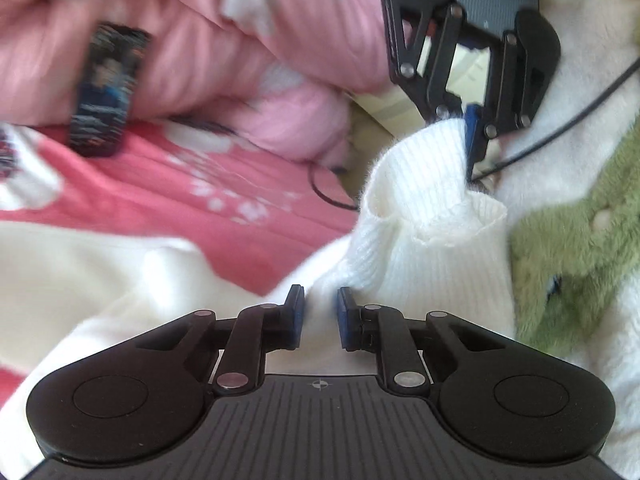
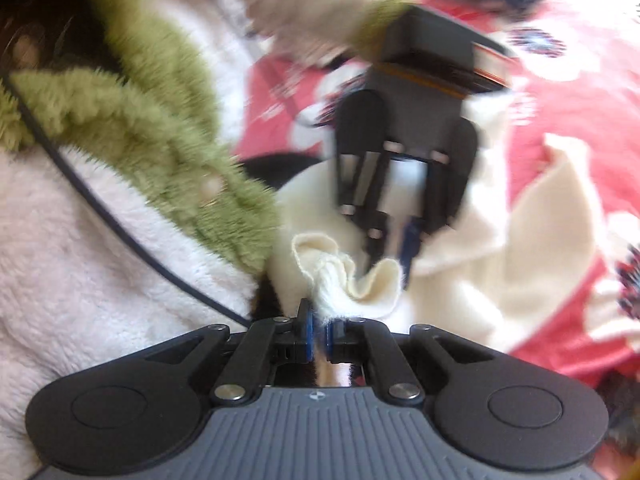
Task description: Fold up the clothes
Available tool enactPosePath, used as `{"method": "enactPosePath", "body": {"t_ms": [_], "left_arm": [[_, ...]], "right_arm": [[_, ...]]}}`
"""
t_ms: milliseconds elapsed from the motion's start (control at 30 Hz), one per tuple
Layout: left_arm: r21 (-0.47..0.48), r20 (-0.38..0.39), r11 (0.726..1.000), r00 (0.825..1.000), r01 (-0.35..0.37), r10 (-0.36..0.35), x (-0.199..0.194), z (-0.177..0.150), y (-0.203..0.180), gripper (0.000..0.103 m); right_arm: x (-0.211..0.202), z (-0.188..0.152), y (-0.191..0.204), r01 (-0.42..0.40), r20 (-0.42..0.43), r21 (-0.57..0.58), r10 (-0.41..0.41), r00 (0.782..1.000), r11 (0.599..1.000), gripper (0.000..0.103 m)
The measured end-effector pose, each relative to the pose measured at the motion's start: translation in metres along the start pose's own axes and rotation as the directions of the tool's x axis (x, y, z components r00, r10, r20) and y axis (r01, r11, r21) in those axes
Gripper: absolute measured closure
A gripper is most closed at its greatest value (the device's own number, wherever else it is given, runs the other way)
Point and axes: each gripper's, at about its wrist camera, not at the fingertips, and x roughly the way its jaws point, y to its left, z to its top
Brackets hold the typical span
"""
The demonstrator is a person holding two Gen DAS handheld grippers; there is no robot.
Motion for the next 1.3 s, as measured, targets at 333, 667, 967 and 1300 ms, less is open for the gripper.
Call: {"method": "enactPosePath", "body": {"t_ms": [333, 667, 967, 1300], "left_arm": [[0.08, 0.024, 0.973, 0.976, -0.215, 0.214, 0.005, 0.02, -0.033, 0.074], [-0.23, -0.046, 0.789, 0.817, -0.569, 0.575, -0.035, -0.024, 0.012, 0.041], [-0.159, -0.247, 0.696, 0.711, -0.7, 0.658, 0.002, -0.013, 0.012, 0.025], [-0.157, -0.347, 0.602, 0.615, -0.783, 0.708, 0.022, -0.017, -0.002, 0.09]], "right_arm": [[-0.005, -0.026, 0.049, 0.128, 0.045, -0.122, -0.124, 0.991, 0.984, 0.096], [0.028, -0.048, 0.074, 0.165, 0.162, 0.04, -0.17, 0.972, 0.985, 0.095], [0.052, -0.061, 0.061, 0.165, 0.25, 0.25, -0.228, 0.941, 0.954, 0.094], [0.051, -0.058, 0.044, 0.284, 0.392, 0.378, -0.431, 0.813, 0.881, 0.096]]}}
